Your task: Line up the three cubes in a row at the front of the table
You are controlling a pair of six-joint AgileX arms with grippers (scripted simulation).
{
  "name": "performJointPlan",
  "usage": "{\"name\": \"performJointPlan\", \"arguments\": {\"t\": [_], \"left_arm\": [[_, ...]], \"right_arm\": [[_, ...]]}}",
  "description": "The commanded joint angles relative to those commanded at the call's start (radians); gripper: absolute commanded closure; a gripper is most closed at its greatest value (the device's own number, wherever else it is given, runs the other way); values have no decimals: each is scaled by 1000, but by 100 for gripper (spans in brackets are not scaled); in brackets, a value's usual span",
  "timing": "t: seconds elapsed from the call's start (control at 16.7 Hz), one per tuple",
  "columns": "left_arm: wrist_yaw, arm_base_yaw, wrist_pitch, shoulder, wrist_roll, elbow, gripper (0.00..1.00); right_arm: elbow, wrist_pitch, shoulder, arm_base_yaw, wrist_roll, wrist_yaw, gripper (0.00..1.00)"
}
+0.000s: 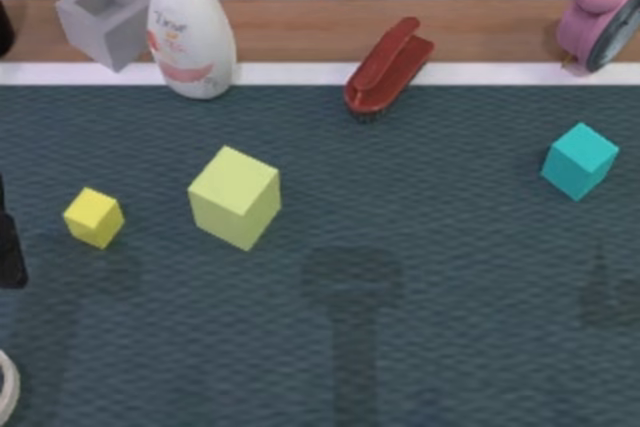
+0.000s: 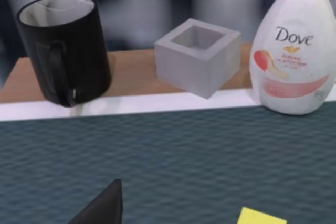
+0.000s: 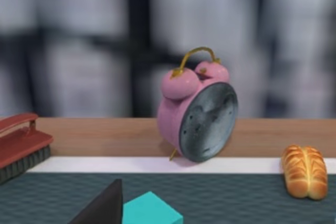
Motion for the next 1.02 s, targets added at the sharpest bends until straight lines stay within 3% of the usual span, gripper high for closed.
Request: {"name": "performJointPlan", "arguments": {"t": [0.6, 1.02], "left_arm": [[-1, -44, -522, 1065, 174, 722, 0], [1, -68, -778, 1566, 264, 1108, 0]], "right_arm": [[0, 0, 0, 0, 0, 0, 0], [0, 0, 0, 0, 0, 0, 0]]}}
